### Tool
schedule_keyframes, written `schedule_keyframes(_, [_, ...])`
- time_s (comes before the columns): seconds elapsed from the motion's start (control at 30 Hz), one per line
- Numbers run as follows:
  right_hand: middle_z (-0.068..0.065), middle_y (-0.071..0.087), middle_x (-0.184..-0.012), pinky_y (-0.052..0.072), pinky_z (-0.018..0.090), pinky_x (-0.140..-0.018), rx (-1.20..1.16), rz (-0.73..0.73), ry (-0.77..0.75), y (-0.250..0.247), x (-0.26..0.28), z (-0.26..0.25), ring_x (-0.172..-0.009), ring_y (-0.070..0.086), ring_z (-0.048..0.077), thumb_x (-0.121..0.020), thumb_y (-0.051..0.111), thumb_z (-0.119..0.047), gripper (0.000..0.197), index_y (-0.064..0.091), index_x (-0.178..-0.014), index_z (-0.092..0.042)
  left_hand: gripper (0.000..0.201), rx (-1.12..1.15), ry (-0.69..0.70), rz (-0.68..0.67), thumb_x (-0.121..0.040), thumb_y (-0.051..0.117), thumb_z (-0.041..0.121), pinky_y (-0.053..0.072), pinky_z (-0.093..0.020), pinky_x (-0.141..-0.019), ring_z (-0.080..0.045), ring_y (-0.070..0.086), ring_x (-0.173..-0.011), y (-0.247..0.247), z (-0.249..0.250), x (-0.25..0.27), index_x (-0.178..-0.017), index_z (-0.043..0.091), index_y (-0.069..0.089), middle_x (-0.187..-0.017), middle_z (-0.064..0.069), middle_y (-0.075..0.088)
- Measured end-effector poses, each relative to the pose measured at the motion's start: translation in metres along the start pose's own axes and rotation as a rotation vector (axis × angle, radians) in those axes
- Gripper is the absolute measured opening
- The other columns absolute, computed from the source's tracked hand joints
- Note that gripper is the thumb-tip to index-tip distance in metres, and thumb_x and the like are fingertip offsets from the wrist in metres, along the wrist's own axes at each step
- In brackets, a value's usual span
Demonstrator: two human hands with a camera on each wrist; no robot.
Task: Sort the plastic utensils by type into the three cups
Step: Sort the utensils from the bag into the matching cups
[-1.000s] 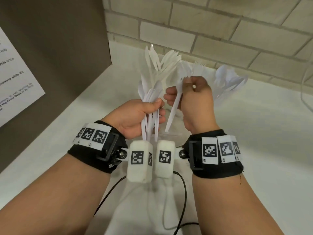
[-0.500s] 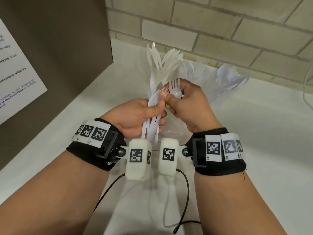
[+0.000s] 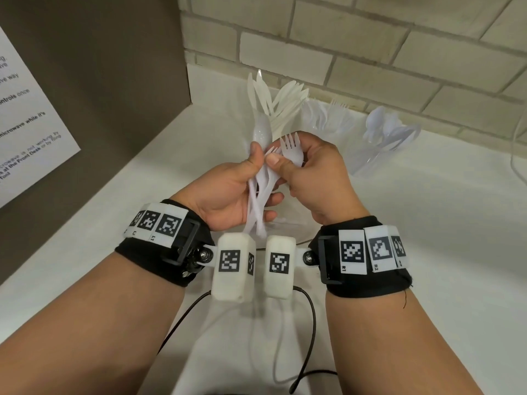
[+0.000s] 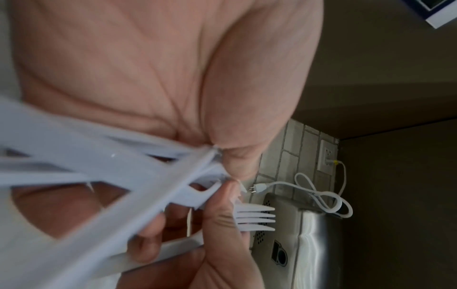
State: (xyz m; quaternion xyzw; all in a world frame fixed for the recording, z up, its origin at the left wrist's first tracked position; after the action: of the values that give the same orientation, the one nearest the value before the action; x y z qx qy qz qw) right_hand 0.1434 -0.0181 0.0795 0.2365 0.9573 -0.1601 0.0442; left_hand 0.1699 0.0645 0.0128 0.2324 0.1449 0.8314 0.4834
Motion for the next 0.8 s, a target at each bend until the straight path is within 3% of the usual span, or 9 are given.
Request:
schedule_keyframes(0.1, [-0.003,0.067,-0.078,0.042,0.017,-0.052,-0.007,0.026,-0.017,-0.002,-0.001,0.001,-0.067,0.062,0.010,-0.087,0.067,-0.014,0.006,0.066,-0.090,-0.019,0.048,0.020,0.001,0.043,-0.095,0.035,0.051,0.050,-0.032,-0.068,-0.012,0.058,-0.073,-0.002,0.002,0.001,-0.125,0.019,0.054,-0.078,0.005,0.062])
schedule_keyframes(0.23, [-0.001,0.068,-0.082,0.044,0.018,-0.052,-0.042,0.089,-0.025,-0.009,-0.002,0.003,-0.072,0.065,0.015,-0.087,0.066,-0.013,0.009,0.065,-0.089,-0.021,0.035,0.025,0.014,0.177,-0.095,0.051,0.036,0.049,-0.034,-0.067,-0.016,0.058,-0.070,-0.015,0.006,0.000,-0.117,0.010,0.061,-0.081,-0.003,0.061])
schedule_keyframes(0.43, [-0.003,0.064,-0.083,0.052,0.035,-0.063,0.058,0.123,-0.035,-0.014,-0.007,0.007,-0.082,0.066,0.025,-0.089,0.062,-0.016,0.010,0.057,-0.087,-0.025,0.016,-0.081,0.136,0.284,-0.092,0.059,0.023,0.044,-0.032,-0.060,-0.017,0.051,-0.063,-0.017,0.017,0.004,-0.096,0.009,0.068,-0.073,-0.006,0.058])
schedule_keyframes(0.53, [0.000,0.065,-0.087,0.054,0.038,-0.066,0.070,0.145,-0.019,-0.019,-0.008,0.012,-0.083,0.066,0.027,-0.089,0.061,-0.017,0.009,0.057,-0.088,-0.025,0.024,-0.130,0.154,0.329,-0.099,0.049,0.027,0.052,-0.029,-0.061,-0.015,0.061,-0.063,-0.021,0.018,0.005,-0.108,0.013,0.066,-0.076,0.000,0.069])
schedule_keyframes(0.63, [0.003,0.067,-0.091,0.052,0.036,-0.066,0.067,0.167,0.002,-0.023,-0.008,0.016,-0.084,0.066,0.027,-0.089,0.061,-0.018,0.006,0.058,-0.092,-0.021,0.031,-0.136,0.159,0.361,-0.101,0.045,0.027,0.055,-0.036,-0.067,-0.021,0.065,-0.072,-0.027,0.018,0.005,-0.119,0.009,0.060,-0.089,-0.006,0.070])
schedule_keyframes(0.8, [-0.001,0.064,-0.085,0.054,0.036,-0.066,0.096,0.201,-0.029,-0.026,-0.008,0.012,-0.078,0.063,0.023,-0.087,0.062,-0.016,0.009,0.059,-0.095,-0.019,0.025,-0.188,0.187,0.277,-0.101,0.043,0.017,0.058,-0.028,-0.070,-0.016,0.070,-0.081,-0.013,0.019,0.006,-0.122,0.014,0.057,-0.099,-0.003,0.071])
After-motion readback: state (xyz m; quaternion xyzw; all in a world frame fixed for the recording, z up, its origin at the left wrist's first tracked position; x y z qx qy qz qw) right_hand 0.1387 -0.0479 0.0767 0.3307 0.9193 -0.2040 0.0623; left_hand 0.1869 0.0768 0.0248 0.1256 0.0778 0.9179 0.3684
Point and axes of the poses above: each hand's wrist, its own x-axis away from the middle knuckle, its own y-axis out of the palm, z = x × y, the point moved 10 cm from there along -x, towards the middle knuckle
